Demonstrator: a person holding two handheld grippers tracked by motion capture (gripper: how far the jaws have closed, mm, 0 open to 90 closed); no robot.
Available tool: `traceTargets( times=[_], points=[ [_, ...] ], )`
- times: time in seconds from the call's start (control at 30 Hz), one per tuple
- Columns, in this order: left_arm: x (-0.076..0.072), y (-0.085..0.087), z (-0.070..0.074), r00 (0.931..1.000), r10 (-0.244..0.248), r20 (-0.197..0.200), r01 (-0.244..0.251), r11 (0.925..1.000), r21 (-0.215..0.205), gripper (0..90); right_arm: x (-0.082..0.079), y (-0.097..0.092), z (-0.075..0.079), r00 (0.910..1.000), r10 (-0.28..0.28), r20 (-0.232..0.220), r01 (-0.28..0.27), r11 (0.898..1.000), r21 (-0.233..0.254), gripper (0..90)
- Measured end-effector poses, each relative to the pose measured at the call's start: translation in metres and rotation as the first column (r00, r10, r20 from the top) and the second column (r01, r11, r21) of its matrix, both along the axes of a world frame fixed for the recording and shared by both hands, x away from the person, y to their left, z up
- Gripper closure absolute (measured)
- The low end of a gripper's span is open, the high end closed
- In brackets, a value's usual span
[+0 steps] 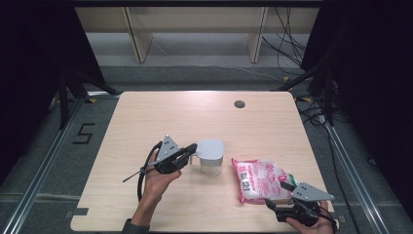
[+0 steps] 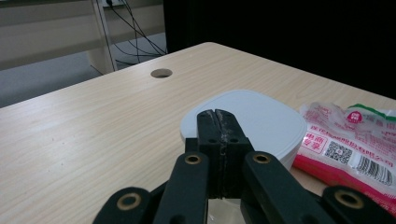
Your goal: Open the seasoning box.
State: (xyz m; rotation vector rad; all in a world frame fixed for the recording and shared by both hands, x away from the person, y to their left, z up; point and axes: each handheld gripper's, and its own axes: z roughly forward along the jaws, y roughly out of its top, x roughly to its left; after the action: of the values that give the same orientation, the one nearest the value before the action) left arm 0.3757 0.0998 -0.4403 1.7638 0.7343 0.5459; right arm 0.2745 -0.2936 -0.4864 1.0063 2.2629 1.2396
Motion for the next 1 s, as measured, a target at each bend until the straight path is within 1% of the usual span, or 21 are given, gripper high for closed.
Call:
traceTargets(
  times=[0.07, 0.1, 0.17, 0.23, 0.3, 0.33, 0.37, 0.4, 0.47, 0.5, 0.53, 0.57, 0.6, 0.63, 0.67, 0.7, 0.77, 0.83, 0.9, 0.93, 1.0],
  points=[
    [0.003, -0.003, 0.0, 1.0, 0.002, -0.003, -0.002, 1.0, -0.005, 89.2, -0.001, 0.0, 0.0, 1.0, -0.003, -0.001, 0.003, 1.0, 0.0, 19.3],
    [0.003, -0.005, -0.001, 0.9993, 0.015, -0.033, -0.016, 0.9997, -0.018, 89.2, 0.0, -0.001, 0.0, 0.9999, -0.002, 0.015, 0.002, 1.0, -0.005, 19.2],
    [0.006, -0.006, -0.002, 0.9993, 0.014, -0.033, -0.014, 0.9999, 0.005, 89.2, -0.001, -0.001, 0.001, 1.0, -0.007, 0.004, 0.007, 1.0, -0.006, 19.2],
    [0.008, -0.005, -0.005, 0.9988, 0.027, -0.041, -0.026, 0.9995, 0.016, 89.0, 0.0, -0.001, 0.001, 0.9997, -0.011, 0.024, 0.011, 1.0, -0.015, 19.2],
    [0.01, -0.003, -0.006, 0.9986, 0.03, -0.043, -0.03, 0.9996, 0.003, 88.9, -0.001, -0.001, 0.001, 0.9999, -0.01, 0.006, 0.01, 1.0, -0.006, 19.2],
    [0.01, -0.003, -0.006, 0.9989, 0.03, -0.035, -0.03, 0.9995, 0.013, 88.7, -0.002, 0.001, 0.0, 0.9999, -0.015, -0.007, 0.015, 1.0, 0.015, 19.2],
    [0.01, -0.003, -0.006, 0.9991, 0.029, -0.032, -0.029, 0.9995, 0.011, 88.2, -0.003, 0.001, 0.001, 0.9997, -0.023, 0.008, 0.023, 1.0, 0.004, 19.1],
    [0.01, -0.002, -0.007, 0.9993, 0.022, -0.032, -0.022, 0.9997, 0.011, 87.4, -0.004, 0.001, 0.001, 0.9996, -0.025, -0.013, 0.025, 1.0, 0.008, 19.0],
    [0.009, -0.003, -0.007, 0.9989, 0.025, -0.039, -0.025, 0.9997, 0.002, 87.2, -0.004, 0.002, 0.001, 0.9996, -0.026, -0.012, 0.026, 1.0, 0.011, 17.9],
    [0.009, -0.002, -0.007, 0.9993, 0.023, -0.031, -0.023, 0.9997, 0.01, 87.2, -0.002, 0.001, 0.001, 0.9999, -0.013, 0.01, 0.013, 1.0, 0.009, 16.9],
    [0.009, -0.002, -0.007, 0.9993, 0.021, -0.032, -0.021, 0.9998, 0.007, 87.3, -0.001, 0.002, 0.001, 0.9999, -0.001, 0.011, 0.001, 1.0, 0.021, 15.7],
    [0.009, -0.003, -0.008, 0.999, 0.026, -0.038, -0.026, 0.9997, -0.004, 87.3, -0.001, 0.003, 0.002, 0.999, 0.005, 0.045, -0.006, 1.0, 0.018, 15.0],
    [0.01, -0.002, -0.008, 0.9994, 0.017, -0.031, -0.017, 0.9998, -0.006, 87.2, -0.002, 0.006, 0.004, 0.9995, 0.012, 0.027, -0.014, 0.999, 0.04, 15.2],
    [0.01, -0.001, -0.008, 0.9993, 0.017, -0.034, -0.018, 0.9998, -0.012, 87.1, 0.0, 0.008, 0.006, 0.9976, 0.041, 0.056, -0.045, 0.997, 0.063, 15.0],
    [0.011, 0.0, -0.009, 0.9993, 0.014, -0.036, -0.014, 0.9997, -0.019, 87.1, -0.002, 0.012, 0.007, 0.9975, 0.042, 0.057, -0.046, 0.995, 0.086, 15.4],
    [0.011, 0.001, -0.009, 0.999, 0.014, -0.042, -0.015, 0.9998, -0.016, 87.1, 0.001, 0.014, 0.009, 0.9916, 0.075, 0.105, -0.082, 0.994, 0.072, 15.3],
    [0.011, 0.001, -0.01, 0.9991, 0.011, -0.041, -0.013, 0.9994, -0.032, 87.1, 0.004, 0.022, 0.01, 0.9915, 0.086, 0.097, -0.094, 0.992, 0.079, 15.3],
    [0.011, 0.001, -0.01, 0.9986, 0.017, -0.05, -0.019, 0.999, -0.041, 87.1, 0.011, 0.03, 0.01, 0.9886, 0.109, 0.104, -0.115, 0.992, 0.054, 15.5],
    [0.011, 0.001, -0.01, 0.9991, 0.014, -0.039, -0.015, 0.9995, -0.029, 87.1, 0.016, 0.04, 0.011, 0.9858, 0.13, 0.107, -0.136, 0.989, 0.052, 20.4],
    [0.011, 0.001, -0.01, 0.9991, 0.014, -0.039, -0.016, 0.9994, -0.03, 87.1, 0.02, 0.044, 0.012, 0.9814, 0.151, 0.119, -0.157, 0.986, 0.048, 24.4],
    [0.011, 0.001, -0.01, 0.9988, 0.016, -0.047, -0.018, 0.999, -0.04, 87.1, 0.026, 0.055, 0.015, 0.9795, 0.162, 0.12, -0.169, 0.985, 0.046, 33.2]
  ],
)
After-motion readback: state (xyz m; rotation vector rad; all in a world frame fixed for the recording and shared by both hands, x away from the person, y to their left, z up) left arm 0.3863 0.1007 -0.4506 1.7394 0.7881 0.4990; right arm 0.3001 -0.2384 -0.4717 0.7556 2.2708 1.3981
